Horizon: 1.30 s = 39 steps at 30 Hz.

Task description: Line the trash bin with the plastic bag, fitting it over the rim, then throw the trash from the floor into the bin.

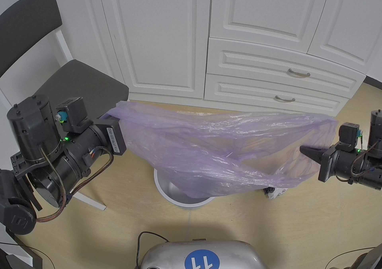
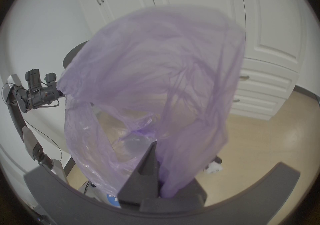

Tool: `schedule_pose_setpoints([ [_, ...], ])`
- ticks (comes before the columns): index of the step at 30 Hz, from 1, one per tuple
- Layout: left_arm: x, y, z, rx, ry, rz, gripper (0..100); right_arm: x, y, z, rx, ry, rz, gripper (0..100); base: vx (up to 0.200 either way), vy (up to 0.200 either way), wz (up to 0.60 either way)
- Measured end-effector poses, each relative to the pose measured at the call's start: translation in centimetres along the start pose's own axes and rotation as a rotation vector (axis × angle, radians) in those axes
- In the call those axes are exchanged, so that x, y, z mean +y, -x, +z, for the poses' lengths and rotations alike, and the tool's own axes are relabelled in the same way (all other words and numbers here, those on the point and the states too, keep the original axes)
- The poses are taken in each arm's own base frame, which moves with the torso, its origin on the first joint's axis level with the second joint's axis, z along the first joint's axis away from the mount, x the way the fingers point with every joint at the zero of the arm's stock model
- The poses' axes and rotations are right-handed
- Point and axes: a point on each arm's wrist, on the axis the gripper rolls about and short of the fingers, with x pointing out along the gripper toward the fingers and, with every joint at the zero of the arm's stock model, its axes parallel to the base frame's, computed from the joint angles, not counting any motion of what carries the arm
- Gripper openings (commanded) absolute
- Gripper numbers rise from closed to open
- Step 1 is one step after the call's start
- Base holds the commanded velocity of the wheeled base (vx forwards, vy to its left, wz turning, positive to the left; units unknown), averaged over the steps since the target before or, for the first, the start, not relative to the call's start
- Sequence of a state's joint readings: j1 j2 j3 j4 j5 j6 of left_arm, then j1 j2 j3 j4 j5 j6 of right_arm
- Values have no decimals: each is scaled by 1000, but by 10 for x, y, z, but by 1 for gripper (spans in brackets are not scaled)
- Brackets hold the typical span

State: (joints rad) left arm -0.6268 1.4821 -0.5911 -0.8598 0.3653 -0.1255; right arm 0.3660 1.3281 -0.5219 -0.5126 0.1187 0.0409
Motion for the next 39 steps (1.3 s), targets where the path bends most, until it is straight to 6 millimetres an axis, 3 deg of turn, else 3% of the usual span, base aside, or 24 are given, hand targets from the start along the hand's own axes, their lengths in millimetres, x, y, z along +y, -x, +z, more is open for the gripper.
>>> schedule_pose_setpoints([
  [6, 1, 2, -1, 2, 0, -2, 0, 3, 12, 6, -95, 24, 4, 0, 0, 0, 0],
  [13, -6, 4, -5, 16, -4, -30, 0, 4, 8, 10, -104, 24, -36, 0, 0, 0, 0],
  [25, -10, 4, -6, 9, 4, -45, 0, 5, 1, -17, 4, 134, -61, 0, 0, 0, 0],
  [31, -3, -7, -12, 31, 27, -12, 0, 8, -9, -22, 47, 93, 93, 0, 0, 0, 0],
  [39, 18, -26, -18, 58, 35, 64, 0, -4, -16, -27, 79, 71, 181, 0, 0, 0, 0],
])
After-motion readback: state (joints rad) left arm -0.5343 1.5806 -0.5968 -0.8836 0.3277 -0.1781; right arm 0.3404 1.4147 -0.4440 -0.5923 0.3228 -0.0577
